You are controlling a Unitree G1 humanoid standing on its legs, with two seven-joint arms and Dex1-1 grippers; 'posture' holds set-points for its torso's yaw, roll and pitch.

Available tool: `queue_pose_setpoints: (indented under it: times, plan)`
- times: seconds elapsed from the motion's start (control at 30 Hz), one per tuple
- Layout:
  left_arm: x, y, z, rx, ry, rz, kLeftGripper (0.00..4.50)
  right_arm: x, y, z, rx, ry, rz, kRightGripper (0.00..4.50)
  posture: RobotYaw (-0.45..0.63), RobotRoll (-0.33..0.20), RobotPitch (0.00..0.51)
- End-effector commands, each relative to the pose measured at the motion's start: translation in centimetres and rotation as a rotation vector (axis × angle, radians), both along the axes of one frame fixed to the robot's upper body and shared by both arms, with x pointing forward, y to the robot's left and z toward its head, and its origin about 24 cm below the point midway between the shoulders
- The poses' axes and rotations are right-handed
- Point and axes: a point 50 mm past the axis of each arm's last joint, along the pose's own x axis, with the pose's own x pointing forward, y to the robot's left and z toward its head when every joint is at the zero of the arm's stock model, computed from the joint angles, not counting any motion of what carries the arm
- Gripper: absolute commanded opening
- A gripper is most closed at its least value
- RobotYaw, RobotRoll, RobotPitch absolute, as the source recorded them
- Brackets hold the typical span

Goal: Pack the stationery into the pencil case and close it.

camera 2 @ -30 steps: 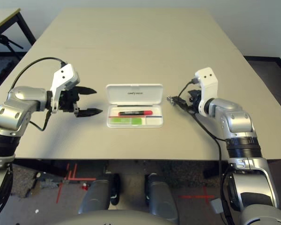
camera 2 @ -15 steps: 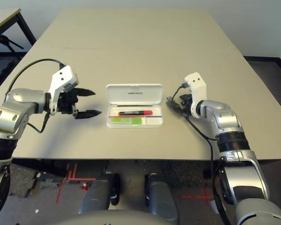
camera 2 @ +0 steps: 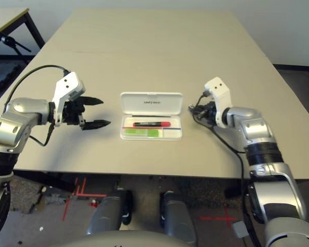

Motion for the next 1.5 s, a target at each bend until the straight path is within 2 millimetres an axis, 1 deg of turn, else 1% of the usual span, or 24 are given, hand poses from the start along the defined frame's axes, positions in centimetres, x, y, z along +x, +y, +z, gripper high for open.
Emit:
queue_pose_setpoints:
  times: [0.03,0.07,0.13,0.2,0.23,0.33,0.47,0.5,0.53,0.6,0.67,0.8,1.03,1.07,1.1,1.23,1.27,1.37,1.43,1.5]
  plan:
    - [0.0,0.6,-0.4,-0.003,0.013,0.02,4.5,-1.5,0.8,0.9,-0.025,0.052,0.154,0.32,0.23,0.0,0.086]
    - [0.0,0.6,-0.4,-0.003,0.014,0.021,4.5,-1.9,1.2,1.1,-0.029,0.068,0.192,0.32,0.23,0.0,0.085]
    - [0.1,0.6,-0.4,-0.003,0.015,0.02,4.5,-2.8,2.5,1.3,-0.035,0.095,0.291,0.32,0.22,0.0,0.086]
    - [0.1,0.6,-0.4,-0.004,0.016,0.02,4.5,-3.2,3.8,1.5,-0.042,0.104,0.36,0.32,0.22,0.0,0.085]
    - [0.2,0.5,-0.5,-0.004,0.016,0.02,4.5,-3.2,4.5,1.3,-0.046,0.097,0.384,0.32,0.22,0.0,0.084]
    - [0.2,0.5,-0.5,-0.005,0.017,0.019,4.5,-3.1,5.7,1.0,-0.055,0.083,0.419,0.32,0.22,0.0,0.084]
    - [0.3,0.3,-0.6,-0.009,0.018,0.02,4.5,-3.1,7.0,-0.2,-0.082,0.086,0.481,0.32,0.23,0.0,0.09]
    - [0.3,0.3,-0.6,-0.01,0.018,0.023,4.5,-3.1,7.2,-0.4,-0.08,0.086,0.486,0.32,0.23,0.0,0.09]
    - [0.2,0.3,-0.6,-0.007,0.019,0.024,4.5,-3.1,7.3,-0.4,-0.084,0.081,0.492,0.32,0.24,0.0,0.108]
    - [0.1,0.5,-0.6,-0.002,0.022,0.023,4.5,-3.0,7.5,-0.6,-0.084,0.075,0.498,0.32,0.24,0.0,0.108]
    - [0.0,0.7,-0.7,0.003,0.025,0.028,4.5,-2.8,7.7,-0.8,-0.083,0.071,0.5,0.32,0.24,0.0,0.105]
    - [-0.1,0.9,-0.8,0.006,0.026,0.033,4.5,-2.5,7.8,-0.9,-0.088,0.052,0.504,0.32,0.25,0.0,0.085]
    - [-0.1,1.0,-0.7,0.001,0.021,0.046,4.5,-2.2,7.9,-1.1,-0.091,0.036,0.521,0.32,0.26,0.0,0.086]
    - [-0.1,1.0,-0.7,0.002,0.021,0.047,4.5,-2.2,7.9,-1.2,-0.087,0.031,0.521,1.06,0.26,0.0,0.086]
    - [-0.1,1.1,-0.8,0.002,0.021,0.047,4.5,-2.1,8.0,-1.3,-0.091,0.021,0.526,1.34,0.26,0.0,0.086]
    - [-0.1,1.1,-0.8,0.0,0.023,0.05,4.5,-2.0,7.9,-1.3,-0.092,0.001,0.535,2.89,0.25,0.0,0.09]
    - [0.0,1.1,-0.8,-0.002,0.023,0.055,4.5,-2.1,7.7,-1.1,-0.079,-0.002,0.54,3.28,0.25,0.0,0.094]
    - [0.5,1.7,-0.6,-0.009,0.015,0.087,4.5,-2.4,6.4,0.4,-0.007,-0.042,0.549,4.44,0.23,0.0,0.097]
    - [0.6,1.8,-0.5,-0.011,0.016,0.091,4.5,-2.5,5.7,1.2,0.035,-0.044,0.545,4.48,0.22,0.0,0.098]
    - [0.8,1.9,-0.4,-0.025,0.026,0.093,4.5,-2.6,3.8,1.8,0.025,-0.043,0.505,4.48,0.22,0.0,0.1]
